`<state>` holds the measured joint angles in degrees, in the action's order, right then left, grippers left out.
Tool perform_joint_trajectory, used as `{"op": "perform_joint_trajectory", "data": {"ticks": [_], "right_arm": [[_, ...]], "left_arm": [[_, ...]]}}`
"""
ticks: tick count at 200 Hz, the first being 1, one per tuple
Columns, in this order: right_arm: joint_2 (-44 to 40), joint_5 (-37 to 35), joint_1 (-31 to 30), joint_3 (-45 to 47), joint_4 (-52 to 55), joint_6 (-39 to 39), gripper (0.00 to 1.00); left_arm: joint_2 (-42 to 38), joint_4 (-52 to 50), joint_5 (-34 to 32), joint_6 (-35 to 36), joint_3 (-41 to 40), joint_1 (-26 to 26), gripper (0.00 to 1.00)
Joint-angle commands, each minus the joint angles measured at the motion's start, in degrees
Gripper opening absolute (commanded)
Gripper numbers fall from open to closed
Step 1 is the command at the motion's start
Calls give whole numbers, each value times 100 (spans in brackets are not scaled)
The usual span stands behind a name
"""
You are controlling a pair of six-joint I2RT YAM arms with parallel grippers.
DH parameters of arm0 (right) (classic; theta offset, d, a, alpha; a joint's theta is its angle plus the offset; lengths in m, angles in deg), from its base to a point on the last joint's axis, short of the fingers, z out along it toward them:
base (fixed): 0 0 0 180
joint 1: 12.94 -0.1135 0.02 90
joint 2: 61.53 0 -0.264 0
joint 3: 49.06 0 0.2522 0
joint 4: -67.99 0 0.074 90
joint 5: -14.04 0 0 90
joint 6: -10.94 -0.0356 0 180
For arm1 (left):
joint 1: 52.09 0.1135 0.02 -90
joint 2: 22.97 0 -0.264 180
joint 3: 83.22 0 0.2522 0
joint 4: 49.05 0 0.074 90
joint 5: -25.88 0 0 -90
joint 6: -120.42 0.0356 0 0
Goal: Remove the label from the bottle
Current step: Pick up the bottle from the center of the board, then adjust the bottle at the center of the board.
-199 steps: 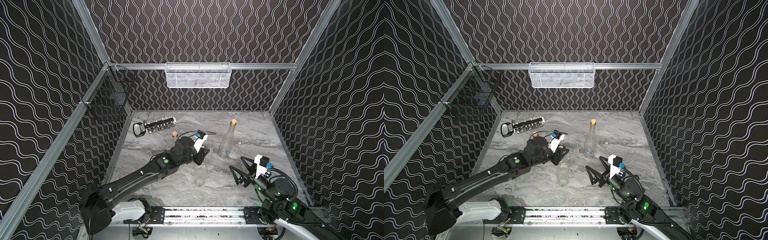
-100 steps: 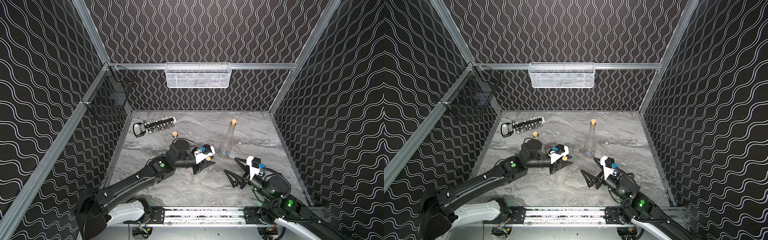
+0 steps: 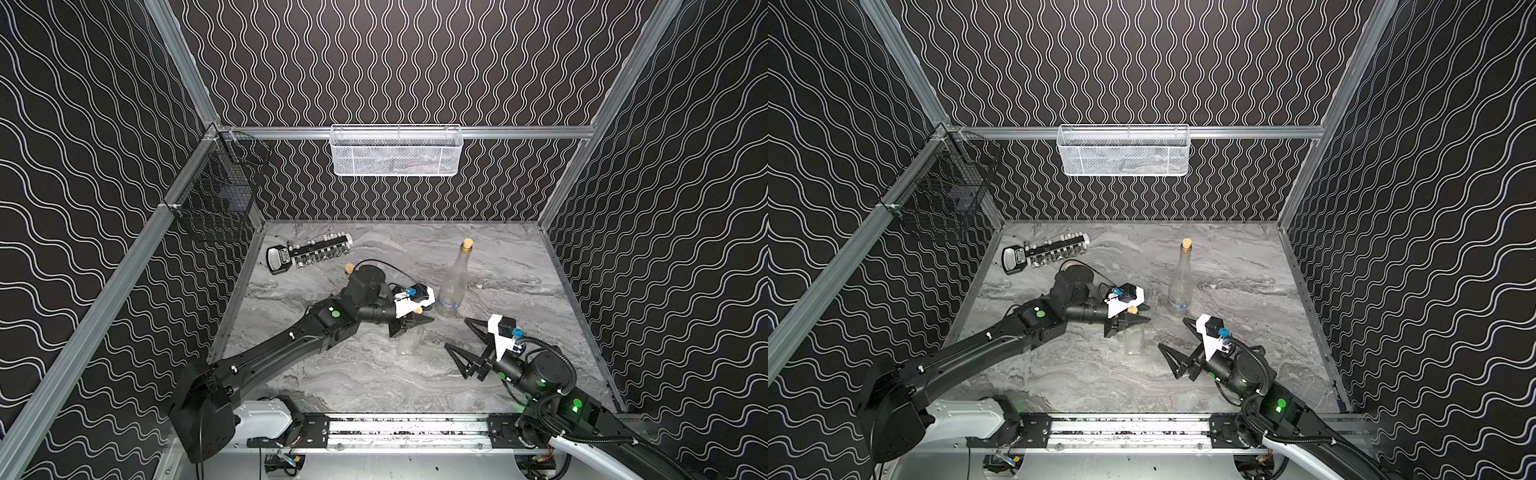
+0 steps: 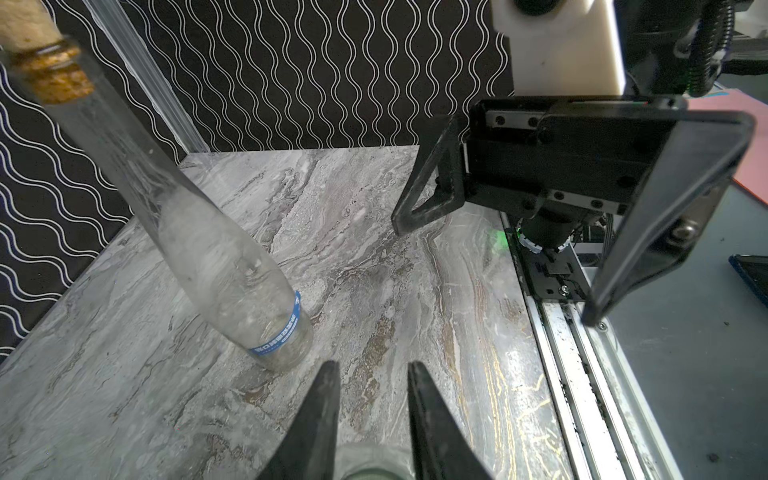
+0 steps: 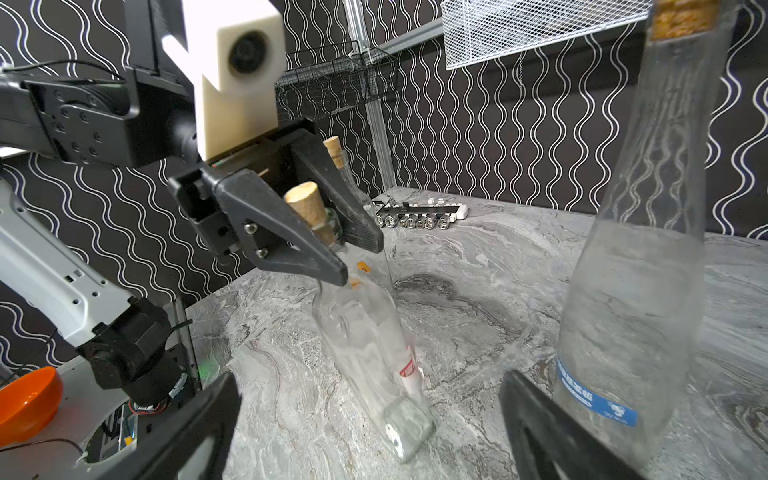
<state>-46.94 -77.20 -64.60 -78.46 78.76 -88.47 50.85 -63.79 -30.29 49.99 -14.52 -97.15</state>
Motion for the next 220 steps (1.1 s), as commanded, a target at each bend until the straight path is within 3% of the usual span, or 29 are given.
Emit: {"op": "perform_joint_trajectory", "data": {"ticks": [1,10,35,107,135,160,177,199,220], "right_arm": [[-52,-121,-2,17,-231,-26,99],[-55,-129,-3,26,-235,-26,99],[-46,-143,-2,35,-258,-35,100],[32,-164,-2,52,-321,47,100],[37,-184,-7,11,-399,141,100],[166,-157,-2,-156,-481,176,100],[358,-184,-1,-341,-521,119,100],[797,63,-2,-613,-653,143,100],[1497,386,7,-1065,-634,429,100]], "left_arm": [[100,449,86,-134,39,123,18],[173,436,38,-233,82,153,32],[299,481,-43,-398,149,213,52],[66,681,-359,-474,80,291,79],[-168,312,-394,-566,351,294,98],[-555,-3,-735,-828,441,295,99],[-925,-134,-1584,-1410,405,296,98],[-1294,-912,-2545,-2212,591,296,99],[-1497,-1776,-2762,-2610,857,289,99]]}}
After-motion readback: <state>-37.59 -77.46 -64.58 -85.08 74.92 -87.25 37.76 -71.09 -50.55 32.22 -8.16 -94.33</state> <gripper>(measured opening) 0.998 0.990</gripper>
